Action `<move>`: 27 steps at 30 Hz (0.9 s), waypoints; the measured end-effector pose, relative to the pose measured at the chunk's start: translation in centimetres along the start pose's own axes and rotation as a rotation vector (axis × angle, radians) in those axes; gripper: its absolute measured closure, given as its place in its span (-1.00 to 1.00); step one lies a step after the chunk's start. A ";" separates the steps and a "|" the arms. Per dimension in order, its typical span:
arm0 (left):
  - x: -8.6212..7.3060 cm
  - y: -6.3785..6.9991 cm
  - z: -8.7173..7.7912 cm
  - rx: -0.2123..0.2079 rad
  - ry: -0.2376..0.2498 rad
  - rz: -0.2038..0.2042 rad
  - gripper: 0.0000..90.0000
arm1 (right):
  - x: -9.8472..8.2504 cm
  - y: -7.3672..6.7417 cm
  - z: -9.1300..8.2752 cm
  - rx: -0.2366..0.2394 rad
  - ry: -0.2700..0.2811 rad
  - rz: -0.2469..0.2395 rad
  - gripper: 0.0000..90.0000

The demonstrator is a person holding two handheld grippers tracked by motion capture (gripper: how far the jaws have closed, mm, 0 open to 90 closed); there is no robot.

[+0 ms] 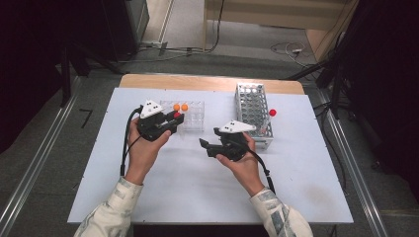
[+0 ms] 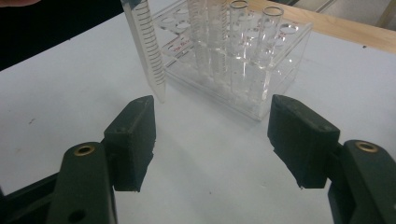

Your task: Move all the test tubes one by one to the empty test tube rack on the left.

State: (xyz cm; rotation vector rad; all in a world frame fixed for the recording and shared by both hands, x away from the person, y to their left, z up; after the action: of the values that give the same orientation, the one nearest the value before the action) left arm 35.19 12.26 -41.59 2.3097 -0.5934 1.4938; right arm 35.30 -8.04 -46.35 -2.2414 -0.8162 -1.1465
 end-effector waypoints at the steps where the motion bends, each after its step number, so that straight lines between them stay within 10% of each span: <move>1: 0.1 -0.1 -0.1 0.003 0.002 -0.001 0.57 | 0.0 0.0 -0.1 0.001 0.001 -0.001 -0.32; 27: 1.5 -2.4 0.4 0.070 -0.014 -0.012 0.57 | -0.5 1.2 -1.1 -0.011 0.008 0.013 -0.31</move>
State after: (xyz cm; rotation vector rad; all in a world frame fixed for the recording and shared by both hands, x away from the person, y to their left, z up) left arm 37.24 13.86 -40.46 2.3741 -0.5385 1.5168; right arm 35.30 -9.70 -46.37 -2.2469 -0.7929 -1.1555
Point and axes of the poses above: each handheld gripper's, and its own axes: z roughly forward along the jaws, x roughly out of its top, y roughly to its right, the point moved 4 cm from there along z, roughly forward along the jaws, and after that the axes turned 5 degrees about z, right-handed, at the moved point
